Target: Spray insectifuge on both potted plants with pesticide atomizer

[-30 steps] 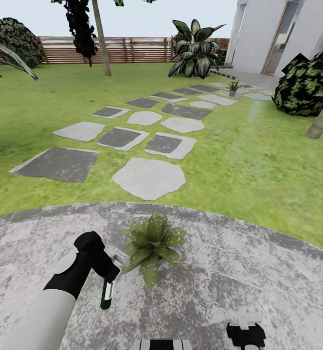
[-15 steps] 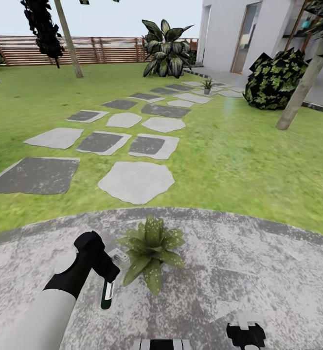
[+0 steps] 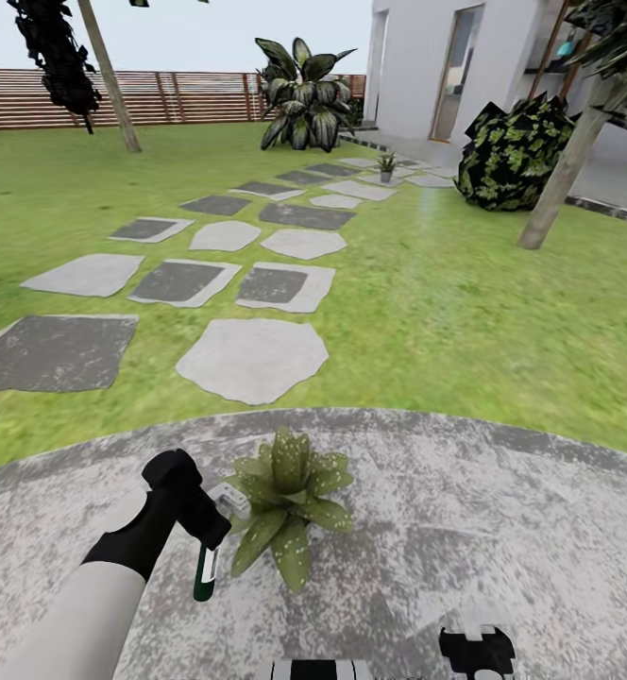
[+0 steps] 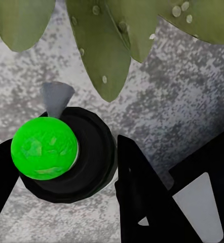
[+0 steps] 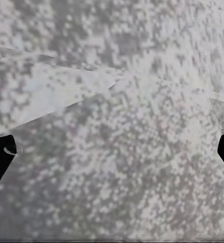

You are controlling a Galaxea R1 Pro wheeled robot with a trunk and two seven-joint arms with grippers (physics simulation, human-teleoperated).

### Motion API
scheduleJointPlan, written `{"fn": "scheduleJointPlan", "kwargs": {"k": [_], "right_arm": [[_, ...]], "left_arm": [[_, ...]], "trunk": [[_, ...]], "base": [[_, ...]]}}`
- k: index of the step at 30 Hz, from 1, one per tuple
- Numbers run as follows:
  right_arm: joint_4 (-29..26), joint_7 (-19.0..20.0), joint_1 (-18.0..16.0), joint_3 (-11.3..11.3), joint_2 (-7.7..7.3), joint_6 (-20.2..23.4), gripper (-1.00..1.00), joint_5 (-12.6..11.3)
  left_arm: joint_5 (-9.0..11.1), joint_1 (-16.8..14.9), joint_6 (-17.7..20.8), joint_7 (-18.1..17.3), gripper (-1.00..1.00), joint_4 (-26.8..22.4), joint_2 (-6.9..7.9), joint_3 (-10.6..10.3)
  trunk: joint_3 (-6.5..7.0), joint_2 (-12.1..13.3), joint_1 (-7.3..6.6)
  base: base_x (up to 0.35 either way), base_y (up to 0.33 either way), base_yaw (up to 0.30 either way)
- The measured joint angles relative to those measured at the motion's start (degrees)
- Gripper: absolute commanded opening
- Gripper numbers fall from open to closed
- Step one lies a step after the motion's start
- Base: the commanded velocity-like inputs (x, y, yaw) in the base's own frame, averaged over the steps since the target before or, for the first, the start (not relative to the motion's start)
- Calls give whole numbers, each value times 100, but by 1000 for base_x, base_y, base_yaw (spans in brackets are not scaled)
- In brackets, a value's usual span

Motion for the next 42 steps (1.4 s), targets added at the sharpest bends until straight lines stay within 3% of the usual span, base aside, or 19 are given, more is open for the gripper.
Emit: {"fn": "scheduleJointPlan", "kwargs": {"k": [26,42], "right_arm": [[1,3,0,0,0,-2,100,0],[-1,-9,-1,0,-37,-3,100,16]], "left_arm": [[-10,-1,9,5,-100,3,-3,2],[-36,74,-13,16,-100,72,47,5]], "trunk": [[0,0,-1],[0,0,-1]], "base": [[-167,252,-290],[137,228,-13]]}}
